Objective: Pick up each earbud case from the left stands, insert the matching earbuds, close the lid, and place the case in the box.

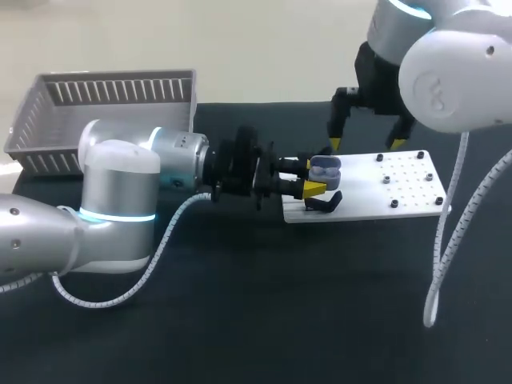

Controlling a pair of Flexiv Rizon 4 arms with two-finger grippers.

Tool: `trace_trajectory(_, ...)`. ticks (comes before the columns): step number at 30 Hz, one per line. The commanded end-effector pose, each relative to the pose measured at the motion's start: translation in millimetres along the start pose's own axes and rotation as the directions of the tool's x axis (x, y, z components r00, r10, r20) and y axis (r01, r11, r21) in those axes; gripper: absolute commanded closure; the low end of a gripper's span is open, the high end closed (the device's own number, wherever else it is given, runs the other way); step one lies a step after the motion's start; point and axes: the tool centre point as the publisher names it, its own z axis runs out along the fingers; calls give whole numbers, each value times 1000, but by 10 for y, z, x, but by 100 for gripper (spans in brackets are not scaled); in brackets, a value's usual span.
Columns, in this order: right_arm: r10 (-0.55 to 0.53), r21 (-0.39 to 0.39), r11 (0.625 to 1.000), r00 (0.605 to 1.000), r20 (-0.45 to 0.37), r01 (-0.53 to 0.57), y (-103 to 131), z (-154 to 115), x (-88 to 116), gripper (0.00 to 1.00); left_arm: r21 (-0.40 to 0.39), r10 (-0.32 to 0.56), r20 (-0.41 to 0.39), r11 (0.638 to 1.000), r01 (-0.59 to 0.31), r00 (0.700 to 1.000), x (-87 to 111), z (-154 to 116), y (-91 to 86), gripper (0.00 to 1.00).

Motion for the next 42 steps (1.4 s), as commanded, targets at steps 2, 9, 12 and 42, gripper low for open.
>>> trace_trajectory(2,-6,-11,1000,1000,-30,6,3,18,23,0,-4,2,1,1000,-2,1000,6,2,-11,100)
trace_trajectory(9,-30,-37,999,997,-65,27,101,-87,249,0,-4,2,1,1000,-2,1000,6,2,-11,100)
trace_trajectory(12,-41,-44,998,996,-77,38,151,-121,333,0,-4,2,1,1000,-2,1000,6,2,-11,100)
trace_trajectory(42,-316,-95,903,799,511,419,338,-1254,933,0,-234,-8,-3,972,7,1000,-263,-531,-304,100)
